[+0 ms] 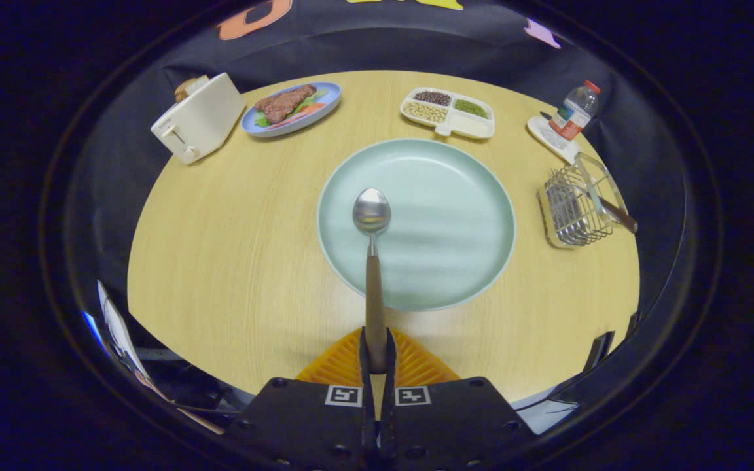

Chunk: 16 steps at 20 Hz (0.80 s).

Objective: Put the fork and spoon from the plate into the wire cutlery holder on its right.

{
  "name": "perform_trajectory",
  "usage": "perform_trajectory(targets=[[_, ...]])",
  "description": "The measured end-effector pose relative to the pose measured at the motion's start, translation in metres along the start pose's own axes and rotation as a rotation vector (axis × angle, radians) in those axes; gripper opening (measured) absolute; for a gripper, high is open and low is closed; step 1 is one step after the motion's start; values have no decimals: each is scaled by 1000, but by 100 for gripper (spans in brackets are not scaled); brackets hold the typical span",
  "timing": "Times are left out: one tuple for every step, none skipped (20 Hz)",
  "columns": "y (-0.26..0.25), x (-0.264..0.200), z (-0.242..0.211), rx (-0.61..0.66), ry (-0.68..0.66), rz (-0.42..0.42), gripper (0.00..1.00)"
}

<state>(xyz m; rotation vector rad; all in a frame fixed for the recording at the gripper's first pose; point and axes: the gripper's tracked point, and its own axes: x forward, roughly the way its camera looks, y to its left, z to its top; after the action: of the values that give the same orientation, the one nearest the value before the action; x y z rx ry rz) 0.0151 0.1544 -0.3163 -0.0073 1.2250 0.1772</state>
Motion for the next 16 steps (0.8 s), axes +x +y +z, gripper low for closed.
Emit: perform_trajectory(targets=[[-2, -5, 3, 0, -14, 5, 3], [-4, -10, 4, 2, -24, 6, 3], [-6, -15, 5, 3, -33, 12, 3], [-7, -20, 7, 4, -48, 20, 3], [-12, -20, 8, -1, -59, 17, 3], [-16, -25, 10, -4, -68, 17, 0], [-20, -27, 11, -3, -77, 21, 0], [-23, -30, 10, 0, -83, 24, 0], [-27, -34, 11, 4, -91, 28, 0], [-30, -38, 12, 6, -100, 31, 0], [-35, -42, 14, 9, -109, 30, 0], [-40, -47, 15, 12, -120, 31, 0], [-45, -52, 17, 16, -129, 32, 0], [-50, -57, 19, 22, -138, 34, 0], [-56, -63, 21, 29, -147, 36, 0], [-62, -69, 23, 37, -159, 38, 0]])
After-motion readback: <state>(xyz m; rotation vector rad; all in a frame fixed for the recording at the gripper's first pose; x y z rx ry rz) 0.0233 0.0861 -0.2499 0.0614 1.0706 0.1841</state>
